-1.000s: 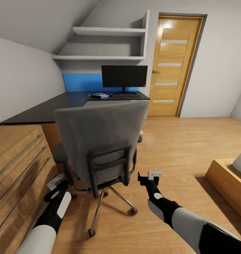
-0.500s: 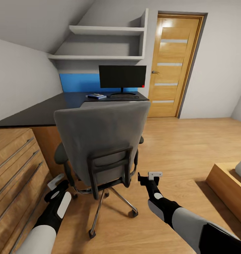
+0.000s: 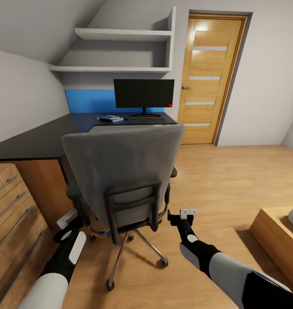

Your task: In the bedroom, organize the workspace by keeping the computer under the desk, ensuring the monitor is on the desk, placing the keyboard on the desk next to the monitor, placing the mouse on the desk next to the keyboard, moving the folder from the swivel chair onto the desk next to the mouse, stacking the notebook on top of the folder with the pen on top of the notebook, and positioning the swivel chair next to the desk.

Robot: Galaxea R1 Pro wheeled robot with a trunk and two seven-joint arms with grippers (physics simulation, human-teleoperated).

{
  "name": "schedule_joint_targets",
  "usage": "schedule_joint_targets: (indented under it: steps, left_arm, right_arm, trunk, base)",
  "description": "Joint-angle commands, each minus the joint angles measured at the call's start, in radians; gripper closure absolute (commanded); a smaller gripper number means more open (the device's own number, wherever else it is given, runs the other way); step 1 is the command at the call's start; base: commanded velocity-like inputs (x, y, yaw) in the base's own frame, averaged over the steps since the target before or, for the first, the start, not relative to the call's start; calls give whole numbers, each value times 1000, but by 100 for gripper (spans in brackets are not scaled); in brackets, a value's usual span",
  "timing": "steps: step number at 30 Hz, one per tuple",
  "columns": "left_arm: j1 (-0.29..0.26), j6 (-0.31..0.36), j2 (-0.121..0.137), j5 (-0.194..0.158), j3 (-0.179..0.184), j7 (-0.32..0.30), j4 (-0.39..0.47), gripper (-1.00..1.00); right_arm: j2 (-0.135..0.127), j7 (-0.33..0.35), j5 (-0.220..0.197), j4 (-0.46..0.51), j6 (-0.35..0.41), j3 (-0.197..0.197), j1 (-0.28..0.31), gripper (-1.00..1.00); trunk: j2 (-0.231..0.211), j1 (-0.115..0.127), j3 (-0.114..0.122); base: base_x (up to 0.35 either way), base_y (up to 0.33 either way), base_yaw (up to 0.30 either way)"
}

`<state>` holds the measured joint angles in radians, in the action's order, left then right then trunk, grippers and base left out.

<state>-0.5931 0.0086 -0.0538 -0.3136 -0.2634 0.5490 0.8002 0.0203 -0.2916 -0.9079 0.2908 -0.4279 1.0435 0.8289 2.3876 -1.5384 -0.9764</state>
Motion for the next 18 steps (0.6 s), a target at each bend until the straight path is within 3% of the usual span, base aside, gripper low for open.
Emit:
schedule_joint_targets:
  steps: [1, 9, 18]
  left_arm:
    - [-1, 0, -1, -12, 1, -4, 2, -100]
    - [-1, 1, -3, -12, 1, -7, 2, -100]
    - [-1, 2, -3, -12, 1, -8, 2, -100]
  right_arm:
    - [0, -6, -6, 1, -3, 9, 1, -100]
    - [1, -6, -6, 2, -3, 9, 1, -100]
    - [1, -5, -5, 2, -3, 9, 1, -100]
  trunk:
    - [0, 0, -1]
    - [0, 0, -1]
    - [0, 0, -1]
  base:
    - [249, -208, 0]
    - [165, -146, 0]
    - [-257, -8, 0]
